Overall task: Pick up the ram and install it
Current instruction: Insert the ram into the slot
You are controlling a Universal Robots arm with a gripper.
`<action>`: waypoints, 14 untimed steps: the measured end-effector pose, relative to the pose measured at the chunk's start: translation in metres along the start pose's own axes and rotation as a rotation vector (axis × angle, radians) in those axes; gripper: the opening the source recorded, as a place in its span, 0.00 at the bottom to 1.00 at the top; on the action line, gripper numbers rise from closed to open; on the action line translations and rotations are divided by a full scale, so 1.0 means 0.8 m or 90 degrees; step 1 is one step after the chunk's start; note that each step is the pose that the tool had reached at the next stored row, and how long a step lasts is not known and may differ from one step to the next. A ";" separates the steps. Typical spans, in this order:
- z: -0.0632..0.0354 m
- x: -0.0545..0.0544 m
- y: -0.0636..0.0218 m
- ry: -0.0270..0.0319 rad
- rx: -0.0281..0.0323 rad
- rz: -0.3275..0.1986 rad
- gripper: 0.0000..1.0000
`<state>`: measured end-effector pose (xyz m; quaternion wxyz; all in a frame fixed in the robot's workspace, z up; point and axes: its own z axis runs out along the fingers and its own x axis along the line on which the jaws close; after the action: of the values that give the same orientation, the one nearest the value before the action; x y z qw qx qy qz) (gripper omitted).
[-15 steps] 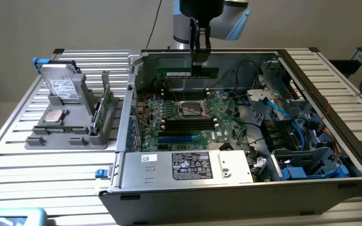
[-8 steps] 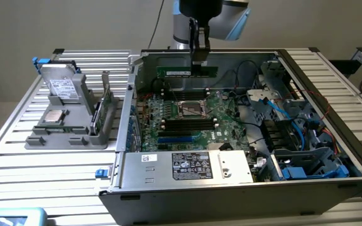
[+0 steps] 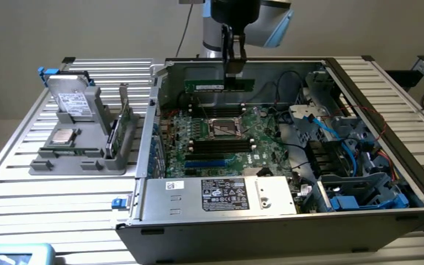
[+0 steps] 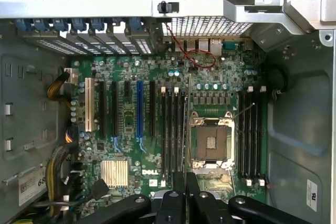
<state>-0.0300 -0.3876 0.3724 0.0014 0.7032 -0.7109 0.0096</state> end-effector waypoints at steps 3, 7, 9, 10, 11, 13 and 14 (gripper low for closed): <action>0.005 -0.001 0.000 0.0034 0.0001 -0.006 0.13; 0.012 -0.001 0.000 0.0109 0.0003 -0.010 0.13; 0.014 -0.001 0.000 0.0176 0.0003 -0.011 0.13; 0.015 -0.001 0.000 0.0210 0.0004 -0.012 0.13; 0.016 -0.001 0.000 0.0241 0.0004 -0.012 0.13; 0.019 -0.001 -0.001 0.0267 0.0003 -0.012 0.13; 0.022 -0.001 -0.001 0.0268 0.0003 -0.012 0.13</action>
<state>-0.0288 -0.3870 0.3551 0.0163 0.7097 -0.7039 0.0246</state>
